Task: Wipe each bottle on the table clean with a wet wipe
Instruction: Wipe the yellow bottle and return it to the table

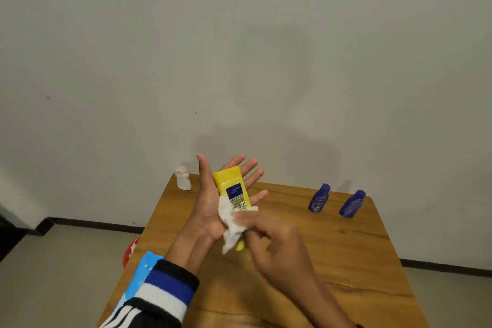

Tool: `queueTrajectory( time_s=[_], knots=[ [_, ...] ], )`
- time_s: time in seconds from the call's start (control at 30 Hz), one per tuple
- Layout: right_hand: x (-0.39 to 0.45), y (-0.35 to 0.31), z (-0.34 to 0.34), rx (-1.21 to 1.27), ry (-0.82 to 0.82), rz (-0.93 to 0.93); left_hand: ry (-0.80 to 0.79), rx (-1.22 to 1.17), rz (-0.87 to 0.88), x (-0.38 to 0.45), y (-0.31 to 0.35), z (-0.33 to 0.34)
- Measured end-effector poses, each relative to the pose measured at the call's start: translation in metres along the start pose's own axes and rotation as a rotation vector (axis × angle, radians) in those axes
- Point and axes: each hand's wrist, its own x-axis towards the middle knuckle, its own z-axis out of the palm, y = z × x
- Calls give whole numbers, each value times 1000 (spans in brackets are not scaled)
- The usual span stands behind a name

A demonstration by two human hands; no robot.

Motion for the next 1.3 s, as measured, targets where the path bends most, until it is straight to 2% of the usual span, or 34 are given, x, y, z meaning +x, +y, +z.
queueTrajectory(
  time_s=[0.13,0.23,0.3,0.4,0.47,0.6,0.73,0.8,0.9,0.97,1.07,1.13,1.2,1.3],
  knots=[
    [37,0,-31,269,291,180,-22,288,71,-9,-6,6],
    [56,2,-55,200,366,132,-77,533,152,-11,-18,3],
    [56,-2,-59,122,279,18,-113,575,171,-12,-20,3],
    [40,-10,-42,-65,10,-229,-172,585,176,-14,-16,7],
    [39,-4,-38,-180,-47,-302,-200,600,180,-17,-14,10],
    [44,5,-47,-276,73,-220,-202,671,188,-19,-15,14],
    [28,-9,-40,-264,-38,-362,-235,647,179,-20,-10,12],
    [36,-3,-50,-266,-50,-315,-253,683,188,-25,-12,14],
    [42,-6,-71,-306,67,-236,-292,683,198,-28,-15,16],
    [34,-18,-67,-243,109,-317,-243,677,212,-29,-12,17],
    [27,-17,-48,-235,-52,-474,-258,672,221,-32,-9,12],
    [38,0,-52,-204,-72,-387,-213,681,189,-37,-4,20],
    [45,7,-64,-205,-16,-281,-260,641,95,-35,-5,20],
    [37,-7,-61,-143,65,-327,-304,591,54,-33,-5,20]
  ],
)
